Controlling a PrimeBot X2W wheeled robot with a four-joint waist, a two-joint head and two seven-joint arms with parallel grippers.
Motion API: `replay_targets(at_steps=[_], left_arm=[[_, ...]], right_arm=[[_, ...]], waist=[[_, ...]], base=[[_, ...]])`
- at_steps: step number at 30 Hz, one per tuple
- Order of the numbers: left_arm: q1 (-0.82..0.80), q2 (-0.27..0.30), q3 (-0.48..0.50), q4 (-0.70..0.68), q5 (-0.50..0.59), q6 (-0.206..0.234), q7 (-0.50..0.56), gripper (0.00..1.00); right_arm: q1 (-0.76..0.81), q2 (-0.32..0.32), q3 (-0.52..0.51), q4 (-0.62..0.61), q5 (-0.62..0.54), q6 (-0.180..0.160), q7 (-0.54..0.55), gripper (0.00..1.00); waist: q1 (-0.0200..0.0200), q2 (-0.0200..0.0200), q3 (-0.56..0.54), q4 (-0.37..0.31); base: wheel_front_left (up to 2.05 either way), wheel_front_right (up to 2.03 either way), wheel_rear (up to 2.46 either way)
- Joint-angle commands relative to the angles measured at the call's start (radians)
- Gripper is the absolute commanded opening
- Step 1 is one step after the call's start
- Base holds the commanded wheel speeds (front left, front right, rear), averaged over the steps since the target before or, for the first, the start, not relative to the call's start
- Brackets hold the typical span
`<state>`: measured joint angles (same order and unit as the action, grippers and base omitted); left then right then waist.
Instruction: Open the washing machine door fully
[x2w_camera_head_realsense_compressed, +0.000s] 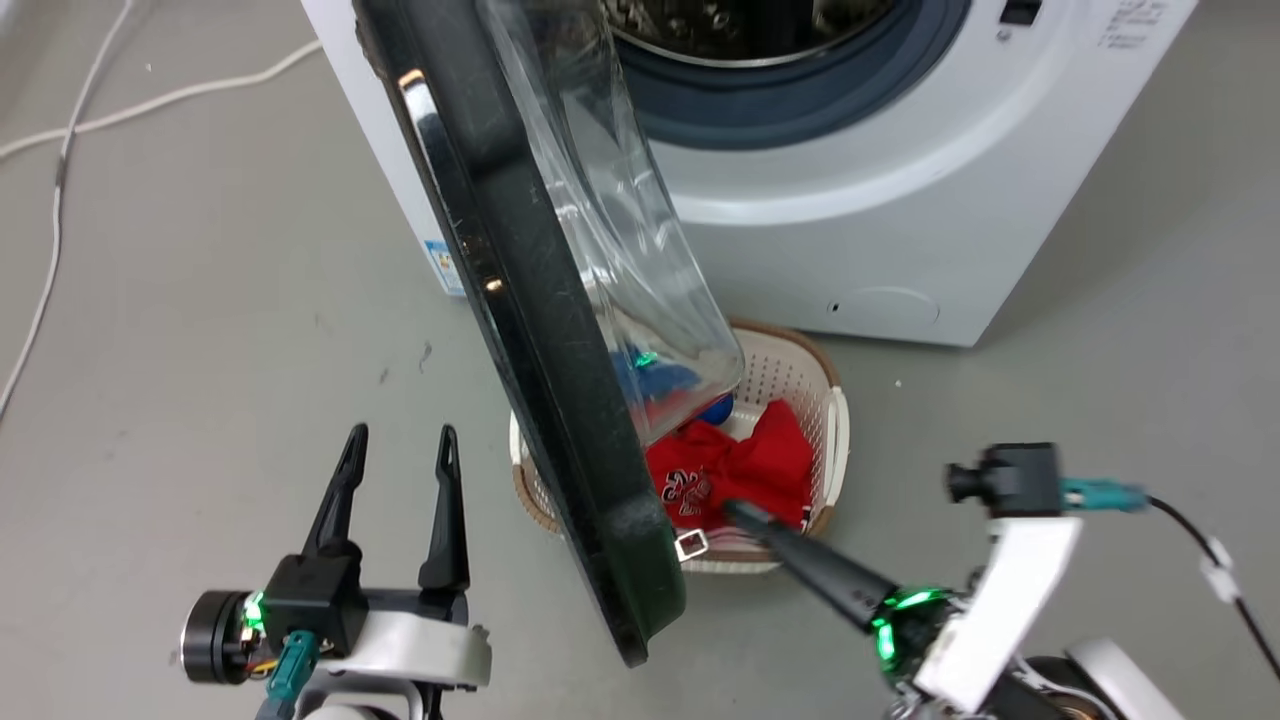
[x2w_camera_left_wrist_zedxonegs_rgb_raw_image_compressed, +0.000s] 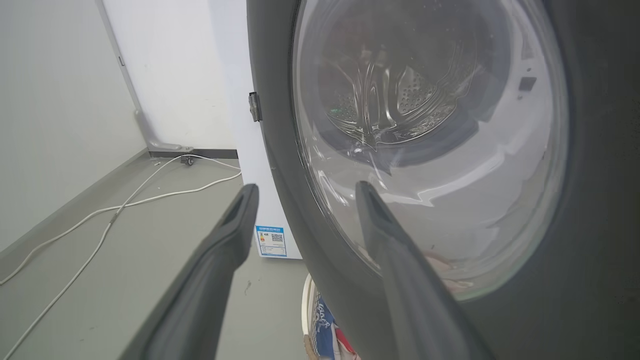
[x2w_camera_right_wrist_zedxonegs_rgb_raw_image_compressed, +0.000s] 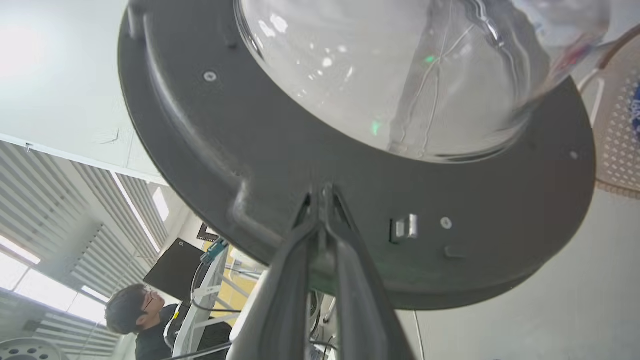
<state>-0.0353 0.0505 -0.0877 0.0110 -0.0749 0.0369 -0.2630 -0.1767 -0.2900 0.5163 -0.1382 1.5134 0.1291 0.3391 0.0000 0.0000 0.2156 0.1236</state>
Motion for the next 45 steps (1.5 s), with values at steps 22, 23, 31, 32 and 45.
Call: replay_targets(at_steps=[22, 23, 31, 32, 45], left_arm=[[0.134, 0.0, 0.05, -0.007, 0.019, 0.001, -0.003, 1.0], [0.136, 0.0, 0.05, -0.008, 0.019, 0.0, -0.003, 1.0], [0.144, 0.0, 0.052, -0.008, 0.022, -0.004, -0.003, 1.0], [0.146, 0.0, 0.051, -0.007, 0.022, -0.003, -0.003, 1.0], [0.153, 0.0, 0.049, -0.002, 0.02, -0.002, -0.003, 1.0]], right_arm=[[0.149, -0.002, -0.349, -0.042, -0.662, 0.003, -0.604, 1.0], [0.159, 0.024, -0.387, -0.053, -0.723, 0.003, -0.603, 1.0], [0.234, 0.148, -0.552, -0.067, -1.162, 0.002, -0.604, 1.0], [0.243, 0.156, -0.564, -0.063, -1.206, 0.002, -0.604, 1.0], [0.34, 0.239, -0.625, 0.037, -1.4, 0.002, -0.604, 1.0]], waist=[[0.0, 0.0, -0.177, -0.065], [0.0, 0.0, -0.179, -0.066], [0.0, 0.0, -0.193, -0.067], [0.0, 0.0, -0.195, -0.067], [0.0, 0.0, -0.206, -0.059]], base=[[0.0, 0.0, 0.0], [0.0, 0.0, 0.0], [0.0, 0.0, 0.0], [0.0, 0.0, 0.0], [0.0, 0.0, 0.0]])
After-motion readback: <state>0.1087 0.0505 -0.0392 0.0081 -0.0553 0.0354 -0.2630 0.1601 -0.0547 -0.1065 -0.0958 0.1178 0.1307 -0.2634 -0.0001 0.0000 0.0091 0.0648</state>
